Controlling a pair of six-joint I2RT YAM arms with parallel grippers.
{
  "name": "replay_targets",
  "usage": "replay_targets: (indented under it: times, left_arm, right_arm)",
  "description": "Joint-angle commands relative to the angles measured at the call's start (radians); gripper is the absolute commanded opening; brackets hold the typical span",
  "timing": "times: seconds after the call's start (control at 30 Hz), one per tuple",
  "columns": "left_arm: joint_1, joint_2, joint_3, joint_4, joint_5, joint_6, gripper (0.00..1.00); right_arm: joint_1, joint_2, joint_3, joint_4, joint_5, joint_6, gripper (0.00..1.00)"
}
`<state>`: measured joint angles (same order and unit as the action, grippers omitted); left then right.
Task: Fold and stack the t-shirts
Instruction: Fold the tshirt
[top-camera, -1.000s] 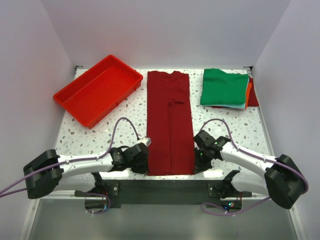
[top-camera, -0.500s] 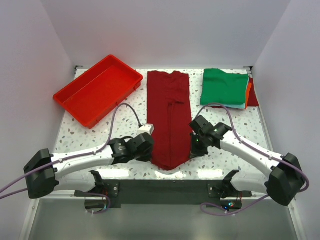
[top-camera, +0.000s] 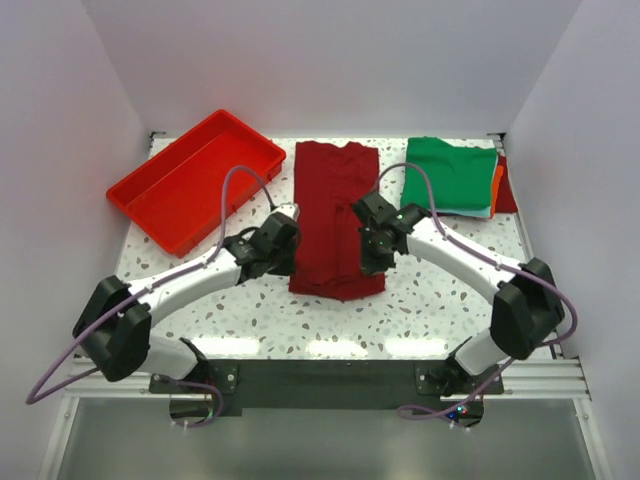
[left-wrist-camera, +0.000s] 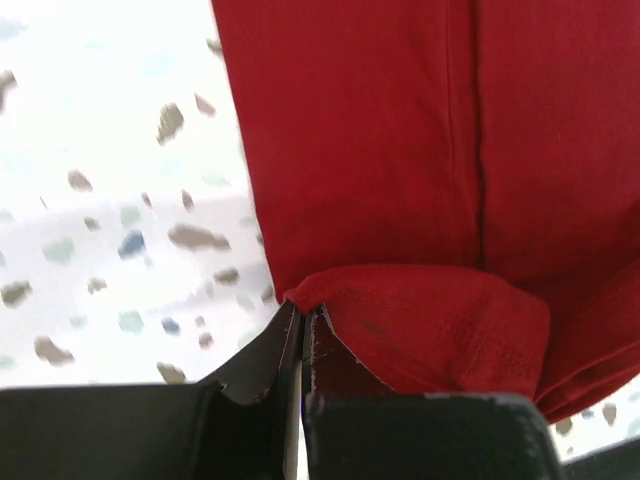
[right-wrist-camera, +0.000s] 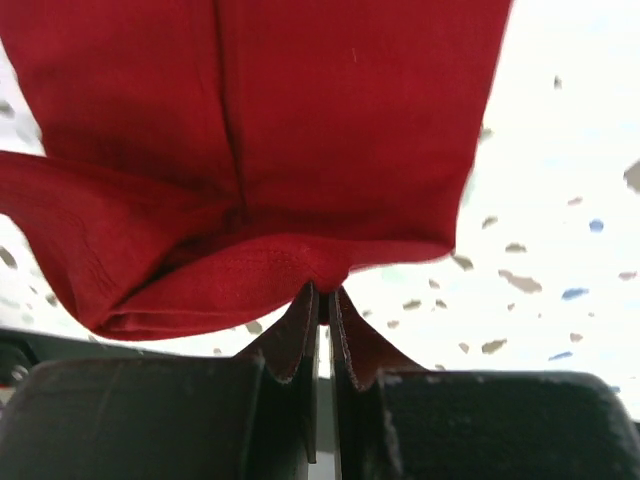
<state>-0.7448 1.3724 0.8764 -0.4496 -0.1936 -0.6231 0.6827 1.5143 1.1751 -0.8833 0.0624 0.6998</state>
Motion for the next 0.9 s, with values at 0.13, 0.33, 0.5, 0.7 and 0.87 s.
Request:
replay_targets:
  times: [0.13, 0.33, 0.5, 0.7, 0.87]
  left_arm:
    - [0.172, 0.152, 0.169, 0.127, 0.131, 0.18, 0.0]
    - [0.257, 0.312, 0.312, 0.164, 0.255, 0.252, 0.0]
    - [0.312, 0.433, 0.436, 0.167, 0.33, 0.279, 0.0]
    - [0.363, 0.551, 0.577, 0.172, 0.37, 0.286, 0.0]
    - [0.39, 0.634, 0.636, 0.16, 0.413, 0.272, 0.0]
  right_arm:
    - [-0.084, 0.194, 0.231, -0.013, 0.045, -0.095, 0.0]
    - [-0.163, 0.296, 0.348, -0.005, 0.033, -0.124, 0.0]
    - [-0.212, 0.394, 0.458, -0.005, 0.037, -0.143, 0.0]
    - [-0.256, 0.501, 0.593, -0.017, 0.034, -0.172, 0.0]
    - [-0.285, 0.584, 0.666, -0.029, 0.031, -0.187, 0.0]
